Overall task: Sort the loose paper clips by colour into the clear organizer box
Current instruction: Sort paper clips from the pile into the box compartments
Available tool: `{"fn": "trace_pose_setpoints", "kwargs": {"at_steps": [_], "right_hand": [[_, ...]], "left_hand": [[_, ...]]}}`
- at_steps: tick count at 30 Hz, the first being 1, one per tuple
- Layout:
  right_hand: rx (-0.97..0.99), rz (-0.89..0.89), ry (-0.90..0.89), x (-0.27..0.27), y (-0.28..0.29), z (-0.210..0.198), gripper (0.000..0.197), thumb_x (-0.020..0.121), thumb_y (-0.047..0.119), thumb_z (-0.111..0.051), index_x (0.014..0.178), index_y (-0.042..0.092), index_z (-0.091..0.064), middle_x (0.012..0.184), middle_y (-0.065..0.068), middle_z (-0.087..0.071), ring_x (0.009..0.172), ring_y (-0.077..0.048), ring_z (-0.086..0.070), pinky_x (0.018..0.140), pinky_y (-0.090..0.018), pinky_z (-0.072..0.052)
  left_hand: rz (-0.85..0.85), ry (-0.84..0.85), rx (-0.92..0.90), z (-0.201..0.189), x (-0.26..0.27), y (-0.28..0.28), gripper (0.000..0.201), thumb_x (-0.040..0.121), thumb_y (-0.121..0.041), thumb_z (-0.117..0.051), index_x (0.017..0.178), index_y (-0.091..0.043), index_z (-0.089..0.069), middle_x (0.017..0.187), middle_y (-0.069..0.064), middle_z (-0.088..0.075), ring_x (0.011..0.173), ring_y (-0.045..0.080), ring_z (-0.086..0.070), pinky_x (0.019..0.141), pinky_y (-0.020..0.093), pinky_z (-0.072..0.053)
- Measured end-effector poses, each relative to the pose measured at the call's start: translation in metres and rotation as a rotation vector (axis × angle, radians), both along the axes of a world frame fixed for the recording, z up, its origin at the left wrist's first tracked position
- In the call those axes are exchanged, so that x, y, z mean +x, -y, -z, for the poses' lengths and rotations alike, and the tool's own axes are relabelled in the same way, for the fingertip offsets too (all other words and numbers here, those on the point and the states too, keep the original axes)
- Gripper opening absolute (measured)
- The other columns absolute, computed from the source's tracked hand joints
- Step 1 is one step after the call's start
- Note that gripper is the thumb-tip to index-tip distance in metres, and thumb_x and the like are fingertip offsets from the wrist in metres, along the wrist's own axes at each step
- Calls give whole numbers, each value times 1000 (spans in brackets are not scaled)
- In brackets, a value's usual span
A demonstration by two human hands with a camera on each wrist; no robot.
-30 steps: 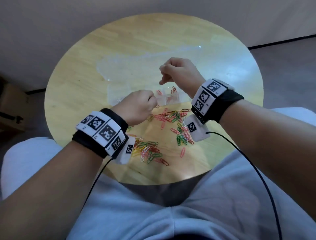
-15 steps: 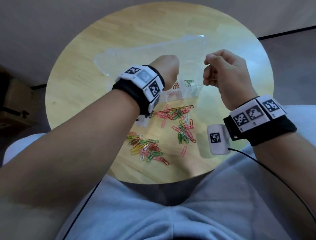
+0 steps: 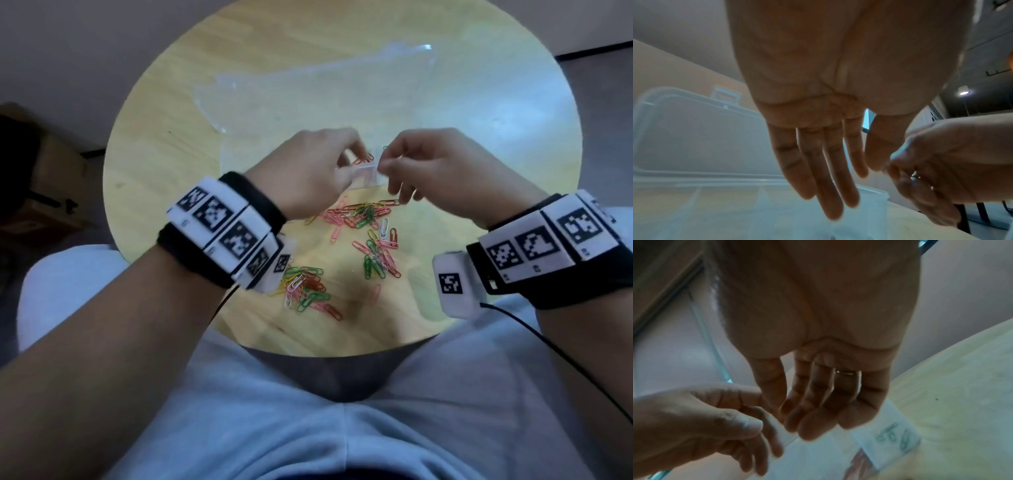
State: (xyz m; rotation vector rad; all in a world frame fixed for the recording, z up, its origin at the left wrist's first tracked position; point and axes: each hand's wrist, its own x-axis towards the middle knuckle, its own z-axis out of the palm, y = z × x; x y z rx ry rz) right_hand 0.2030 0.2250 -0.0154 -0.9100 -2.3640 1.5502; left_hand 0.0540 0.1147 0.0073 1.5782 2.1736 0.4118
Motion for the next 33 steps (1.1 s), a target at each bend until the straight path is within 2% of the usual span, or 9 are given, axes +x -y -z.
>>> {"fn": "trace_pose_setpoints", "kwargs": {"at_steps": [5, 8, 10, 12, 20, 23, 27, 29, 33], "right_hand": [[99, -384, 290, -10, 32, 11, 9, 87, 29, -67, 86, 32, -75, 70, 15, -70, 60, -1, -61, 59, -15, -46], [121, -434, 316, -16, 47, 15, 6, 85, 30, -72, 86, 32, -78, 75, 15, -72, 55, 4, -58, 50, -9, -42], [132, -430, 319, -17, 54, 17, 4, 83, 30, -74, 84, 32, -77, 62, 24, -66, 44, 4, -53, 43, -9, -38], [161, -434, 319, -22, 65, 19, 3, 81, 31, -76, 83, 33, -77, 55, 24, -62, 49, 6, -53, 44, -7, -36], [357, -519, 354, -49, 99, 30, 16, 81, 35, -75, 97, 34, -75, 85, 12, -69, 68, -3, -55, 57, -15, -40], [367, -539, 401, -53, 104, 34, 20, 79, 34, -77, 99, 34, -75, 81, 12, -65, 71, -9, -57, 62, -23, -46], [354, -500, 451, -52, 100, 38, 11, 75, 29, -79, 86, 29, -78, 72, 14, -67, 73, -10, -63, 72, -29, -55], [344, -450, 473, -50, 93, 39, 8, 74, 28, -80, 82, 29, -79, 71, 16, -68, 70, -5, -62, 68, -26, -54], [292, -369, 499, -40, 75, 35, 4, 77, 26, -79, 80, 27, -76, 75, 10, -69, 47, 4, -55, 38, -9, -35]], "left_hand": [[2, -37, -244, 18, -7, 53, 6, 88, -27, -62, 92, -25, -66, 81, -10, -66, 80, 11, -61, 73, 29, -47], [-68, -26, -307, 32, -15, 73, 5, 87, -28, -62, 85, -26, -66, 75, -11, -65, 78, 9, -62, 69, 29, -45], [-123, -29, -320, 37, -20, 82, 9, 85, -31, -62, 79, -26, -66, 69, -11, -66, 74, 7, -62, 66, 29, -44], [-179, -4, -329, 39, -26, 90, 16, 83, -33, -63, 72, -22, -68, 63, -8, -69, 67, 5, -62, 61, 27, -44], [-263, 57, -319, 47, -40, 97, 27, 86, -28, -58, 69, -9, -67, 66, 0, -69, 68, 20, -62, 63, 33, -48], [-258, 62, -299, 48, -41, 97, 26, 86, -28, -56, 74, -6, -64, 74, 7, -69, 74, 24, -62, 65, 35, -48], [-226, 54, -294, 47, -36, 98, 18, 85, -31, -58, 72, -19, -63, 75, -4, -65, 75, 16, -59, 61, 30, -43], [-193, 47, -300, 47, -32, 98, 14, 82, -33, -64, 72, -24, -62, 75, -9, -64, 75, 12, -58, 61, 27, -41], [-101, 69, -347, 48, -23, 99, 22, 73, -39, -78, 74, -24, -63, 71, -11, -61, 69, 5, -56, 56, 26, -36]]}}
